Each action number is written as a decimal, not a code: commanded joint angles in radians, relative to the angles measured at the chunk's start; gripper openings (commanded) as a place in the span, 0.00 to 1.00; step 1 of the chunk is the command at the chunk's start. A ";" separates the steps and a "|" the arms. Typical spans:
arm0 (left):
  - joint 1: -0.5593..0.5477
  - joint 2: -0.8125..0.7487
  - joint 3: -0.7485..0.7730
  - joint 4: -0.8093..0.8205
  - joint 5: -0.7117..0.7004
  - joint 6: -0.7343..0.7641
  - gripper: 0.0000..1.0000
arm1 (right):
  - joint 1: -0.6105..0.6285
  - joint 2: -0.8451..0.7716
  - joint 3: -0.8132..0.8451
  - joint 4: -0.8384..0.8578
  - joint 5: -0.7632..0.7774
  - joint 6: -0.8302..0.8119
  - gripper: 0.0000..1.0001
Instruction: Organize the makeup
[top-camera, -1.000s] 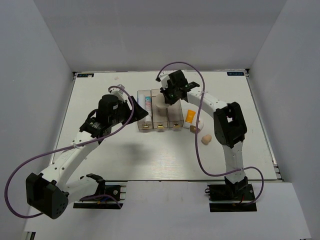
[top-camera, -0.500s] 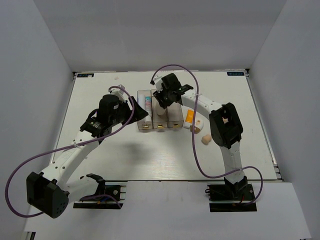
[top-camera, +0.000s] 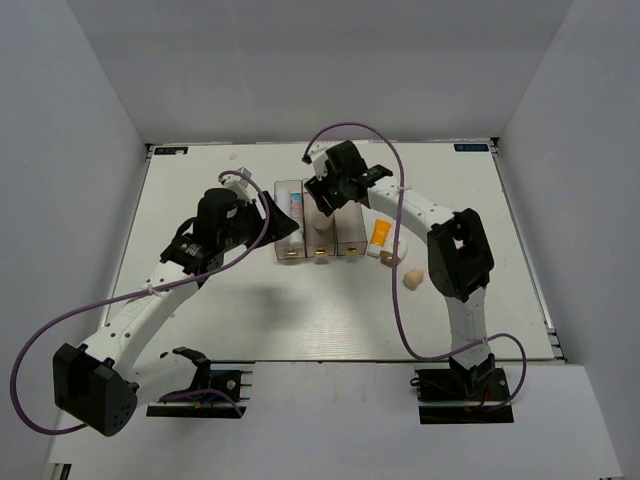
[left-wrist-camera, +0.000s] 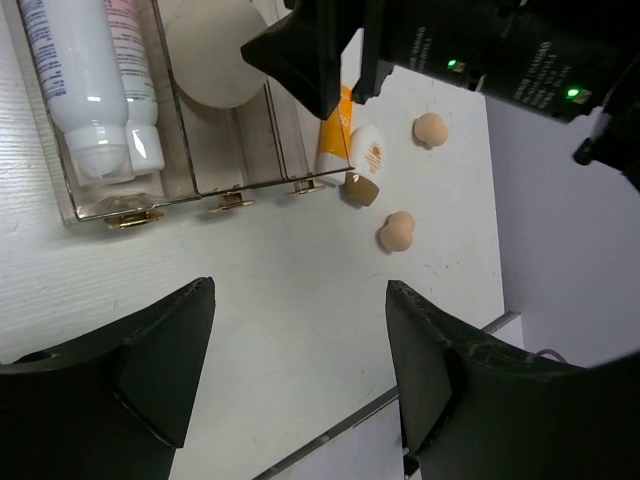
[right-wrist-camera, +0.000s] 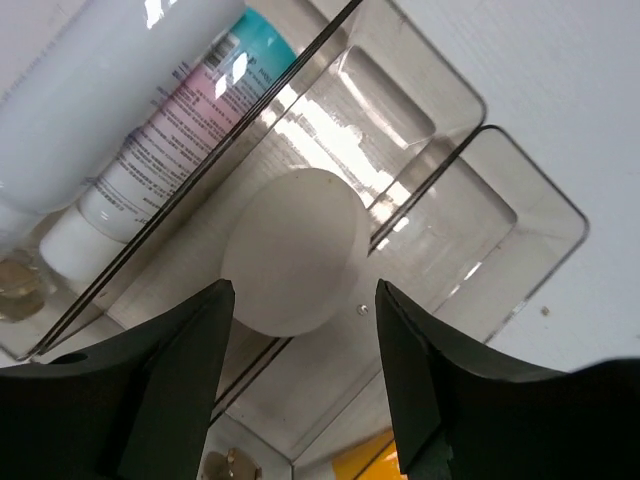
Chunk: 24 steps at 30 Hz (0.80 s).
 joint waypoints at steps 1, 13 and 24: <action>-0.005 -0.007 0.003 0.050 0.040 0.011 0.79 | -0.015 -0.135 -0.002 0.008 -0.015 0.021 0.65; -0.075 0.192 0.116 0.125 0.178 0.049 0.43 | -0.233 -0.325 -0.207 -0.038 -0.091 0.105 0.00; -0.337 0.634 0.496 0.070 0.316 0.207 0.43 | -0.607 -0.470 -0.475 -0.132 -0.249 0.157 0.32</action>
